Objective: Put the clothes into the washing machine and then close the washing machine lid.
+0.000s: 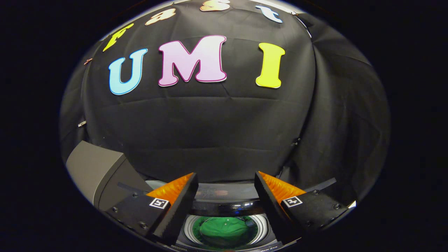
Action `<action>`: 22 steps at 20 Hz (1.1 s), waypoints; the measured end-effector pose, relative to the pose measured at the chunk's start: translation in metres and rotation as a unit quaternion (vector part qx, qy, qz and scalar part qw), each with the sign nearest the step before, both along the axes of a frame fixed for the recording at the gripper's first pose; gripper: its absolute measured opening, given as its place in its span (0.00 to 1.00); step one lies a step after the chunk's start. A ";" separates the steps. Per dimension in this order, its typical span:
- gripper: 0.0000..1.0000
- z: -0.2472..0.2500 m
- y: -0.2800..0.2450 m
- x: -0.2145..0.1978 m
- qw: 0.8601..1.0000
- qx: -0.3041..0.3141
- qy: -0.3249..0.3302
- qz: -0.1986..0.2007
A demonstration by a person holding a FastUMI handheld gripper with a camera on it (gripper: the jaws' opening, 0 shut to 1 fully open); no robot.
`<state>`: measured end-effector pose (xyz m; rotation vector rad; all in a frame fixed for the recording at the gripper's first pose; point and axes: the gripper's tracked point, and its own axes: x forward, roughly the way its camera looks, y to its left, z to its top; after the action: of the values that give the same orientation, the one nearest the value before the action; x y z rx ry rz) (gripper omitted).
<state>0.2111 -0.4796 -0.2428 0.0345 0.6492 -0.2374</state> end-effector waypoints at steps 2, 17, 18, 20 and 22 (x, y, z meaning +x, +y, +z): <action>1.00 -0.002 0.003 -0.009 1.000 0.002 0.008 0.000; 0.99 -0.029 0.060 -0.085 0.998 0.016 0.037 0.055; 0.99 -0.022 0.067 -0.082 0.998 0.016 0.030 0.057; 0.99 -0.003 0.081 -0.071 0.998 0.019 0.010 0.060; 0.99 0.025 0.092 -0.055 0.998 0.023 -0.019 0.057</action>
<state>0.1557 -0.3879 -0.2180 0.0461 0.6172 -0.1114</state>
